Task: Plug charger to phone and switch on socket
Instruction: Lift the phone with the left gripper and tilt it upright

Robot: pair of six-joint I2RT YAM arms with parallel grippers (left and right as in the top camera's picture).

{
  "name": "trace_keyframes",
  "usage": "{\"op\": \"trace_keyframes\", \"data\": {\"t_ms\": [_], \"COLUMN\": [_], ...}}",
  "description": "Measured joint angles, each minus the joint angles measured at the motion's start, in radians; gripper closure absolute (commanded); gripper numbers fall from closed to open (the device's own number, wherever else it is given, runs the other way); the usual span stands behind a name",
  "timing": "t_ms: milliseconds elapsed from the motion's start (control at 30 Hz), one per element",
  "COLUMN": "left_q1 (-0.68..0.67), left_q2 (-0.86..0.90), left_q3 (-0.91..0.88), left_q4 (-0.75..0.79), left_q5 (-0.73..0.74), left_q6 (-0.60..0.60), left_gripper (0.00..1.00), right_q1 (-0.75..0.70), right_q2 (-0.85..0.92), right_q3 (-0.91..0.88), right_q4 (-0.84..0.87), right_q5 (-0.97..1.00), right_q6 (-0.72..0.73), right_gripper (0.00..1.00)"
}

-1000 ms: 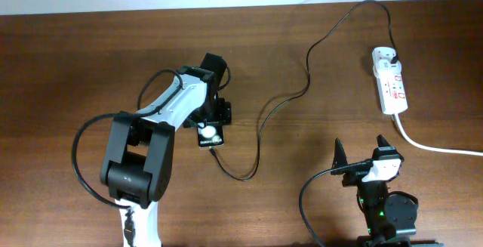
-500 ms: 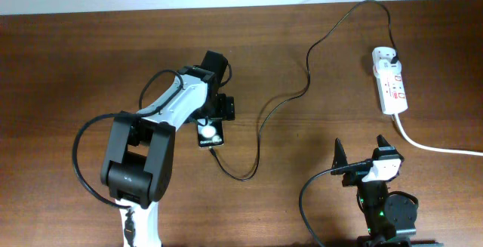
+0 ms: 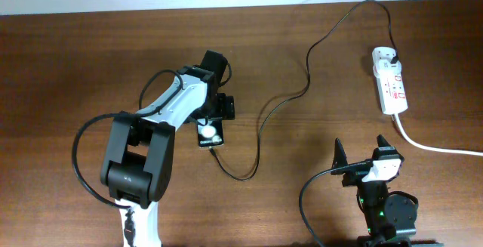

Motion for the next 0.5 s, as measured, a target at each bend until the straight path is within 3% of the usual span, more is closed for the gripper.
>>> {"op": "trace_keyframes", "data": {"t_ms": [500], "left_q1": [0.000], "left_q2": [-0.004], "left_q3": [0.000], "left_q4": [0.016], "left_q5": [0.042], "left_q6": [-0.004], "left_gripper": [0.01], "right_q1": [0.000], "right_q2": [0.000], "right_q3": [0.000], "right_q4": [0.000], "right_q5": [0.000], "right_q6": [0.000], "right_gripper": [0.01]}}
